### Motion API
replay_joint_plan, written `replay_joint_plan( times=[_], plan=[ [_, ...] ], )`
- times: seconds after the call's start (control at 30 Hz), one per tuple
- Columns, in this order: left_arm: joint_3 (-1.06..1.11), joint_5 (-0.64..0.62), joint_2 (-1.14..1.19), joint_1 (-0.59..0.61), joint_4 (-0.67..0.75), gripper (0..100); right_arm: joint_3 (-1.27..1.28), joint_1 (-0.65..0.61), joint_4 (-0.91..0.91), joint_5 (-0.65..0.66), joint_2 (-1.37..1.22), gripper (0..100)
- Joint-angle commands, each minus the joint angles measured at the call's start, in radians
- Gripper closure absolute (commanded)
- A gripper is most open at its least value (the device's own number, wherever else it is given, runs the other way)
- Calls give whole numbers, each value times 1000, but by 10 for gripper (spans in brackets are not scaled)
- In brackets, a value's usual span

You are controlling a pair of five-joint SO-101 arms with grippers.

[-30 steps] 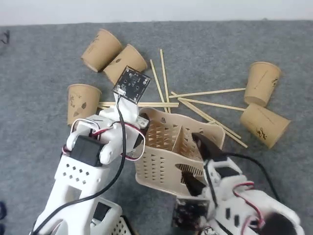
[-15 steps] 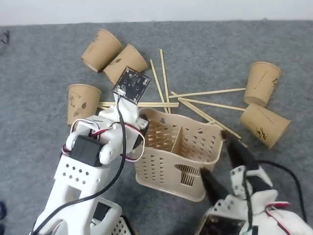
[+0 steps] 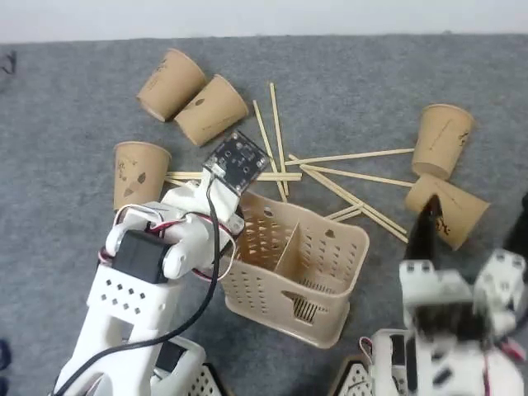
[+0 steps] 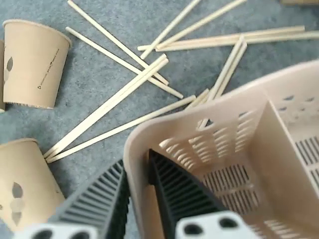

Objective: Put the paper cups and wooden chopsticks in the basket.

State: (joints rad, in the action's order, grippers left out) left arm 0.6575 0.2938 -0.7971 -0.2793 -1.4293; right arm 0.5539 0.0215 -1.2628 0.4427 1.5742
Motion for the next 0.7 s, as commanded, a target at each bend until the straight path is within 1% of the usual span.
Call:
replay_joint_plan(
  times=[0.0,0.1,0.17,0.23,0.33,0.43,0.47,0.53,0.67],
  plan=[
    [21,81,9,12,-78,989,-78,19,16,-84,-166,649],
    [19,91,9,48,-72,989,-201,12,-41,-172,-308,649],
    [21,91,9,66,-54,989,-313,-39,-113,-222,-401,649],
    [22,91,11,78,-46,989,-439,-114,-222,-265,-492,658],
    [22,91,11,81,-46,989,-634,-262,-397,-330,-611,731],
    [47,89,11,75,-11,989,-798,-394,-532,-338,-714,786],
    [67,89,11,74,14,989,-818,-417,-536,-338,-740,785],
    [120,89,11,74,78,989,-822,-420,-533,-334,-759,777],
    [223,89,11,83,204,989,-712,-426,-532,-334,-762,775]
  ],
)
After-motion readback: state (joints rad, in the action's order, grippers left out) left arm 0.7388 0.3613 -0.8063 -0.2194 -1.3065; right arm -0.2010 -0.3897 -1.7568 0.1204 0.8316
